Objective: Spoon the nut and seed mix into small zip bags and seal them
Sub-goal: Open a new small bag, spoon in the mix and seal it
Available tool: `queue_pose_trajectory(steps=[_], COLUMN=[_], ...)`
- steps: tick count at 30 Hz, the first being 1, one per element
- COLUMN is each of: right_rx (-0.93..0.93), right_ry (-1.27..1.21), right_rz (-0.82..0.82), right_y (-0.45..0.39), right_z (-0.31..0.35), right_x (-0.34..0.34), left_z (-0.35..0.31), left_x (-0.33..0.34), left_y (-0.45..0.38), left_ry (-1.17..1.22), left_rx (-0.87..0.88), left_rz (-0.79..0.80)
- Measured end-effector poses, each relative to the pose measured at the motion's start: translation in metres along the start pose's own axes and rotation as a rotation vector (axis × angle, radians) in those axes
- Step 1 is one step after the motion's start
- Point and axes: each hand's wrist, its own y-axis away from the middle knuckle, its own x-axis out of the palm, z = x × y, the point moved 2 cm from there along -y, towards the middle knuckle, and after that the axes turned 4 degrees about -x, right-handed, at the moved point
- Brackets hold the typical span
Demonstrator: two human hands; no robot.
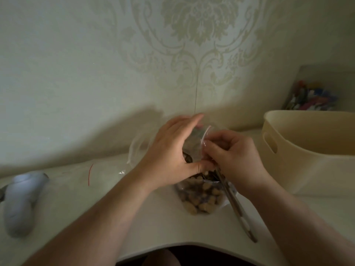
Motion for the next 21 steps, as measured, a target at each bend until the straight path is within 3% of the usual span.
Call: queue_pose_trajectory(steps=[8, 14, 18, 21], right_rx=[0.062, 0.058, -0.101, -0.103], right_ry=[-0.046, 0.022, 0.604, 0.914], right_rz=[0.02, 0.127, 0.349, 0.618], right_y=[0.001, -0.003, -0.009, -0.006], right_z=[-0.001, 0.001, -0.002, -0.002], right_x=[0.002, -0.006, -0.036, -0.047], left_z=[0.003, 0.009, 0.014, 0.013], left_x=[-0.004, -0.006, -0.013, -0.02], left_y=[0.002, -0.001, -0.002, -0.002], left_ry=[0.099, 0.122, 0.317, 0.455], left_rx=[-0.055, -0.063, -0.215, -0.294], left_rz=[0.071, 0.007, 0.06, 0.223])
